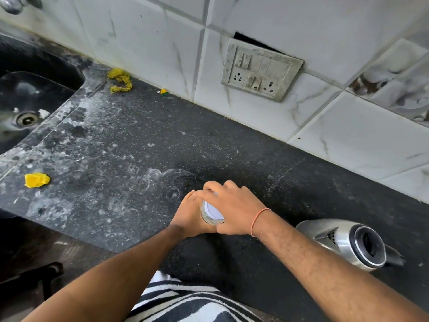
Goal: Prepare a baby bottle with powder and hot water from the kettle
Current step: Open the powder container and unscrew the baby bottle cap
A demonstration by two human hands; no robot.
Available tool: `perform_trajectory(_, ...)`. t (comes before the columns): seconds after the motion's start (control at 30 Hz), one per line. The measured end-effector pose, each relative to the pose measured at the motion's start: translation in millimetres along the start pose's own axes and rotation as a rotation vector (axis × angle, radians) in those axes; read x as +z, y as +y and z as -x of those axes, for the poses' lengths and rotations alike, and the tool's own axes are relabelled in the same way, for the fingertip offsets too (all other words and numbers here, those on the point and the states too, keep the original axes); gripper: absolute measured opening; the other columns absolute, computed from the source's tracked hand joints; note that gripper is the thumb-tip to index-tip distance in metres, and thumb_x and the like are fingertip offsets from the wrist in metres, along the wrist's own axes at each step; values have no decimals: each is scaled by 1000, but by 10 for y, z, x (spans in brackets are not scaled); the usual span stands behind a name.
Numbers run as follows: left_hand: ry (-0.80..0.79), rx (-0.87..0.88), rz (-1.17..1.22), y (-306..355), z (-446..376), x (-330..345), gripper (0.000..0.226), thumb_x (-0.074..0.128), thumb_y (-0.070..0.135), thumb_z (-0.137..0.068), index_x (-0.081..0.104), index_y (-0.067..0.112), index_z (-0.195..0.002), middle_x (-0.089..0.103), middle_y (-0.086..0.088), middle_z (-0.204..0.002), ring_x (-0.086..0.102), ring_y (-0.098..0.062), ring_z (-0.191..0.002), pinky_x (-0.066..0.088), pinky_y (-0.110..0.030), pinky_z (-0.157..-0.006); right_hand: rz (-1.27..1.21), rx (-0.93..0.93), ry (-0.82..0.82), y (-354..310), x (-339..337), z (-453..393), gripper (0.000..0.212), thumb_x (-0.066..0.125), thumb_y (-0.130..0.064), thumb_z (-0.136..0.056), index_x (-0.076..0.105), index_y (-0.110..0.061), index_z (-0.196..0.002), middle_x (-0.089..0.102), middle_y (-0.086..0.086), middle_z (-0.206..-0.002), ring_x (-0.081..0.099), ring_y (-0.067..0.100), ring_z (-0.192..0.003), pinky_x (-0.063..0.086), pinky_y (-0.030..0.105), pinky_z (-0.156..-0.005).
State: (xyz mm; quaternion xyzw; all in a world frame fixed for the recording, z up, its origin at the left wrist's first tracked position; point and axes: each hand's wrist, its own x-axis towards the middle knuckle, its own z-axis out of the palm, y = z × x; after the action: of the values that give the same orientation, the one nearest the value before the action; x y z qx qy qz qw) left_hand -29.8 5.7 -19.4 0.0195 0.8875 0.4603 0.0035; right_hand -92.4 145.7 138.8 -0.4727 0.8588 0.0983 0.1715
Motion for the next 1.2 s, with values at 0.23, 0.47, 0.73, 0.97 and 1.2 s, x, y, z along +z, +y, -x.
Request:
perform_trajectory(0.23, -28, -57, -26, -74, 9, 42, 92, 86, 66, -60, 60, 35, -143, 65, 21, -135, 57, -4, -134, 16, -37, -134, -10, -85, -39, 142, -37, -53, 71, 81, -43, -87, 49, -34, -150, 50, -5, -140, 57, 28, -109, 55, 44, -83)
perform_trajectory(0.47, -14, -65, -8, -49, 9, 19, 94, 97, 60, -59, 59, 34, -141, 58, 29, -128, 58, -3, -127, 18, -33, -129, -477, -51, -64, 690, -154, -164, 68, 88, -24, -75, 66, -37, -139, 52, -9, -135, 60, 15, -111, 50, 29, -96)
perform_trajectory(0.73, -23, -68, 36, -82, 20, 18, 94, 95, 65, -60, 58, 40, -142, 61, 29, -137, 56, 3, -132, 12, -35, -132, -1632, 716, -11, 1131, 87, -571, 41, 64, -38, -108, 60, -20, -145, 68, 14, -132, 72, 38, -120, 59, 52, -105)
perform_trajectory(0.97, -41, -82, 67, -53, 15, -19, 92, 96, 62, -61, 57, 41, -142, 61, 28, -138, 54, 4, -133, 7, -29, -130, -1755, 953, -94, 1176, 439, -920, 49, 61, -54, -107, 51, -24, -144, 64, 13, -123, 75, 34, -101, 60, 52, -94)
perform_trajectory(1.2, -55, -86, 66, -72, 13, -7, 94, 97, 60, -61, 58, 40, -144, 59, 30, -139, 54, 5, -134, 6, -30, -131, -1571, 978, -78, 1168, 564, -1069, 55, 48, -54, -112, 44, -20, -156, 61, 15, -119, 70, 32, -97, 63, 49, -87)
